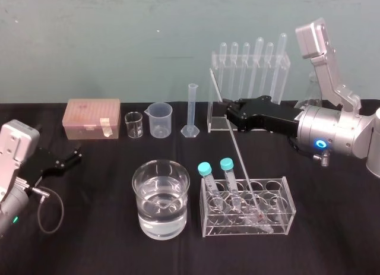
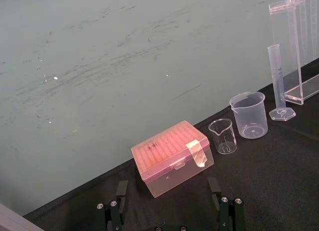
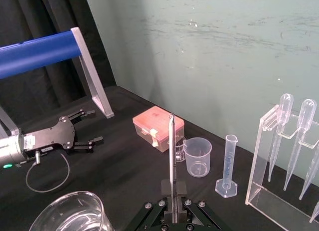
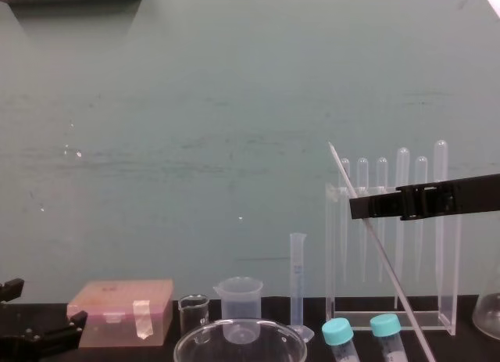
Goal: Hold the thermometer with one hand and immerse one end into the beaker, then reinsert it into the test tube rack.
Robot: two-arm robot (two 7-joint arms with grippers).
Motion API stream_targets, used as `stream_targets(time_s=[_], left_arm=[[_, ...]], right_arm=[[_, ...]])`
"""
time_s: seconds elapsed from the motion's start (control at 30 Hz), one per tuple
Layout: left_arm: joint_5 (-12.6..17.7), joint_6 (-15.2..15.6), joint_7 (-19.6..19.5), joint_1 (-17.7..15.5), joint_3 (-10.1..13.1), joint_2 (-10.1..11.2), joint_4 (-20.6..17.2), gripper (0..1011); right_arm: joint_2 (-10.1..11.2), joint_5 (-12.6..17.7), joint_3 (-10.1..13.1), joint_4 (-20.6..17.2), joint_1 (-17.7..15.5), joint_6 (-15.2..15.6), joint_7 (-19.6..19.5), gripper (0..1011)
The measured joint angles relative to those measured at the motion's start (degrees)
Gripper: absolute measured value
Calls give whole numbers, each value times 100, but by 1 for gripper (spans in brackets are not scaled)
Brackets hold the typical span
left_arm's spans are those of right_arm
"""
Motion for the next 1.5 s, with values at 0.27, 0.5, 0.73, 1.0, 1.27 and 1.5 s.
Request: stream_targets(time_s=[0.27,0.5,0.73,1.0,1.27,1.5], left_arm=[[0,0,0,0,0,0,0,1008],[0,0,0,0,0,0,0,1008],[0,0,0,0,0,0,0,1008],[0,0,0,0,0,0,0,1008],[0,0,0,0,0,0,0,1008],[0,0,0,0,0,0,0,1008]], right_arm=[[0,0,0,0,0,0,0,53],[36,52,114,-155,-217,-489,3,53],[113,113,428,-459,-610,-1320,86,53],[229,383,1031,-886,-1202,-2232,348,53],[243,579,1248,-1007,-1048,-2377,580,53],[-54,580,1001,-719,-168,-2366,858,53]])
